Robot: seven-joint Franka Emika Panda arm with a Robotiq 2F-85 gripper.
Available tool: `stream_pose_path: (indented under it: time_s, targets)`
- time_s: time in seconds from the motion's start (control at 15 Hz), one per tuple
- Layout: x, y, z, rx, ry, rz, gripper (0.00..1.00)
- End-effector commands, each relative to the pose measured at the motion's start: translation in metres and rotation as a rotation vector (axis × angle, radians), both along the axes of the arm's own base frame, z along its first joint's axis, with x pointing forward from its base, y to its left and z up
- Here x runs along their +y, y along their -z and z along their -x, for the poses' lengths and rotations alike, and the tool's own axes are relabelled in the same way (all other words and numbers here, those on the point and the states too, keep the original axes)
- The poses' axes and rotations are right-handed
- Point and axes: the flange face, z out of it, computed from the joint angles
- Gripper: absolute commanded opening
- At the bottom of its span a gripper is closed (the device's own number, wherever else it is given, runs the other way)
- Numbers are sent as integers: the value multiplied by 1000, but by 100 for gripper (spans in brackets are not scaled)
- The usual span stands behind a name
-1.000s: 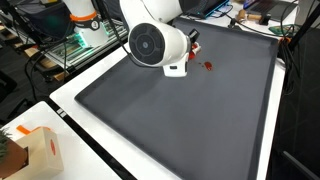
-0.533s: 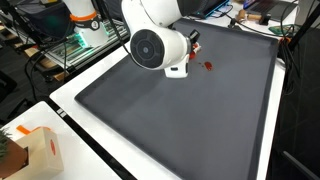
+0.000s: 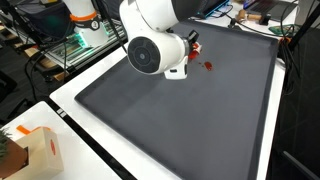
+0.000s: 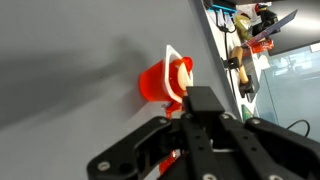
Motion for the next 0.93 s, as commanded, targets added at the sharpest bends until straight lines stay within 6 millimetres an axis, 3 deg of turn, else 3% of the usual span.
stream_pose_path:
  time_s: [0.0, 0.87]
  targets:
    - [-7, 1, 1, -27, 7, -59, 3]
    - [-21, 9, 7, -69, -21, -105, 3]
